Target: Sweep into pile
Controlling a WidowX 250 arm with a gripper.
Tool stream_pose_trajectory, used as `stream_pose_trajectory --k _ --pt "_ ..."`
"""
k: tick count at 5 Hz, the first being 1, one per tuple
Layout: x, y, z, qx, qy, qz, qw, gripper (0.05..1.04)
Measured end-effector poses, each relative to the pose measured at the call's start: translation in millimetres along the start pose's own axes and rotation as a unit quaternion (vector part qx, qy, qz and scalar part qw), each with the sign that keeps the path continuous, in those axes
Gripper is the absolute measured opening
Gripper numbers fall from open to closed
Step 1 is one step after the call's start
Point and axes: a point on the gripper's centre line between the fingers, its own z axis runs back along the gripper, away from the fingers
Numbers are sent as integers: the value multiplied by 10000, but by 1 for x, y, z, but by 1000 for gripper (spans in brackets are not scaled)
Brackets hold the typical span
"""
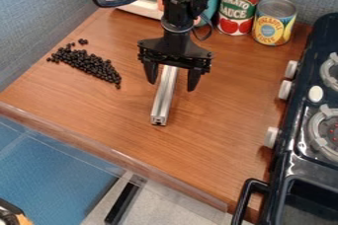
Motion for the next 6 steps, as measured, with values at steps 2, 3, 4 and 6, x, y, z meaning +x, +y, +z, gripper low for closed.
stream_pose_trajectory --k 2,3,4,6 --pt "-6 0 -9 30 168 -56 9998 1001" --pt "-10 1 -12 43 219 -40 9997 955" --pt "-15 2 -15 70 265 62 9996 667" --pt "-23 -6 -7 52 219 468 9986 384"
